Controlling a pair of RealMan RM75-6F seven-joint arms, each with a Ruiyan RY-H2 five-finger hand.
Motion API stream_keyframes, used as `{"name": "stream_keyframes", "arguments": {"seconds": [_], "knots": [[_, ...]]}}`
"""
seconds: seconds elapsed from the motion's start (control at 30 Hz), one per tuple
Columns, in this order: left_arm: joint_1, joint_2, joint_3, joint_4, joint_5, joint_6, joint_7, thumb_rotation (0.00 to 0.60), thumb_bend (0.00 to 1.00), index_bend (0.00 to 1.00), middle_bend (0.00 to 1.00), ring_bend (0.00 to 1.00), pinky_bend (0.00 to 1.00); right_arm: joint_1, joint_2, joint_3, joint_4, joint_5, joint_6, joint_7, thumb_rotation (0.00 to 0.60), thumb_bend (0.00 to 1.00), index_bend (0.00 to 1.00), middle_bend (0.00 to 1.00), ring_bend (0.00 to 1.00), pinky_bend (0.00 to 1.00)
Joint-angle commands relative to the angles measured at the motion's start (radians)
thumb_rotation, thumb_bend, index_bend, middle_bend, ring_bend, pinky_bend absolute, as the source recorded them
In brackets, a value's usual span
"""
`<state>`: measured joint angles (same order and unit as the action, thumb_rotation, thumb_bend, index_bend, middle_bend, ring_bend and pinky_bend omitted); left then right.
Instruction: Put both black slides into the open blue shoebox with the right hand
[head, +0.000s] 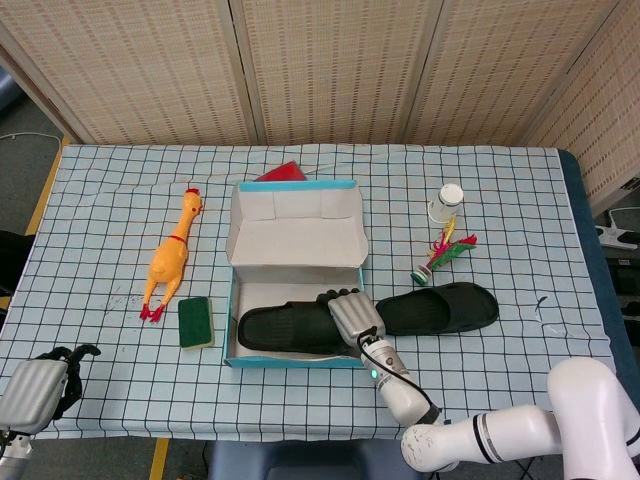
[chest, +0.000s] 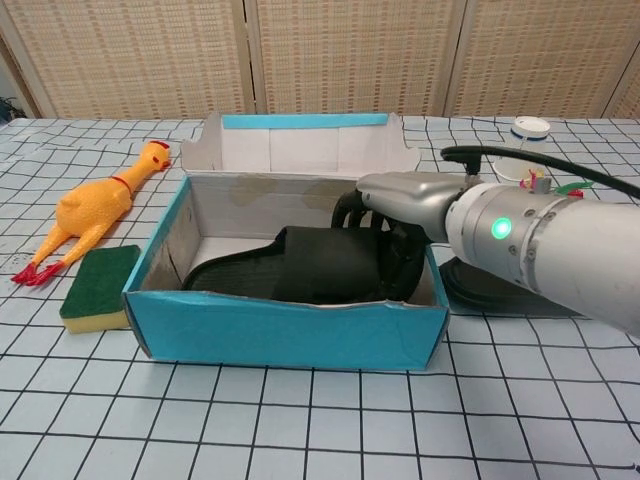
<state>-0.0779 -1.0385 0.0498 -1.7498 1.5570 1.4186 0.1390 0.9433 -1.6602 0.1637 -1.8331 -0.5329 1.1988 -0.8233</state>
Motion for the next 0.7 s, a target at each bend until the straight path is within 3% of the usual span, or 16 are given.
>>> {"name": "stream_keyframes", "arguments": {"seconds": [0.03, 0.17, 0.3, 0.33, 0.4, 0.57, 0.7], "knots": [[0.000, 0.000, 0.000, 0.000, -0.001, -0.001, 0.000, 0.600, 0.48, 0.35, 0.36, 0.39, 0.55, -0.002, -0.006, -0.007, 0.017, 0.005, -0.017, 0.009, 0.600, 0.08, 0.51, 0.46, 0.25, 0.41], [-0.001, 0.000, 0.000, 0.000, -0.001, -0.003, 0.002, 0.600, 0.48, 0.35, 0.36, 0.39, 0.55, -0.011, -0.003, -0.006, 0.037, -0.011, -0.055, 0.051, 0.600, 0.08, 0.44, 0.44, 0.23, 0.41], [-0.001, 0.000, 0.000, 0.000, -0.003, -0.004, 0.002, 0.600, 0.48, 0.35, 0.36, 0.39, 0.55, -0.028, 0.028, -0.007, 0.027, -0.077, -0.099, 0.119, 0.600, 0.08, 0.15, 0.22, 0.03, 0.38], [-0.002, 0.000, 0.000, 0.000, -0.004, -0.004, 0.002, 0.600, 0.48, 0.35, 0.36, 0.39, 0.55, -0.036, 0.040, -0.009, 0.016, -0.104, -0.105, 0.139, 0.600, 0.08, 0.08, 0.15, 0.00, 0.35], [-0.003, 0.000, -0.001, 0.000, -0.005, -0.006, 0.002, 0.600, 0.48, 0.35, 0.36, 0.39, 0.55, -0.046, 0.063, -0.012, -0.006, -0.139, -0.111, 0.163, 0.600, 0.08, 0.02, 0.08, 0.00, 0.31], [-0.002, -0.001, 0.001, 0.000, -0.003, -0.007, 0.005, 0.600, 0.48, 0.35, 0.36, 0.39, 0.55, -0.077, 0.134, -0.028, -0.079, -0.230, -0.108, 0.211, 0.600, 0.08, 0.00, 0.00, 0.00, 0.16], [-0.004, -0.002, 0.001, -0.002, -0.006, -0.010, 0.011, 0.600, 0.48, 0.35, 0.36, 0.39, 0.55, -0.099, 0.196, -0.040, -0.138, -0.275, -0.110, 0.244, 0.600, 0.08, 0.00, 0.00, 0.00, 0.15]]}}
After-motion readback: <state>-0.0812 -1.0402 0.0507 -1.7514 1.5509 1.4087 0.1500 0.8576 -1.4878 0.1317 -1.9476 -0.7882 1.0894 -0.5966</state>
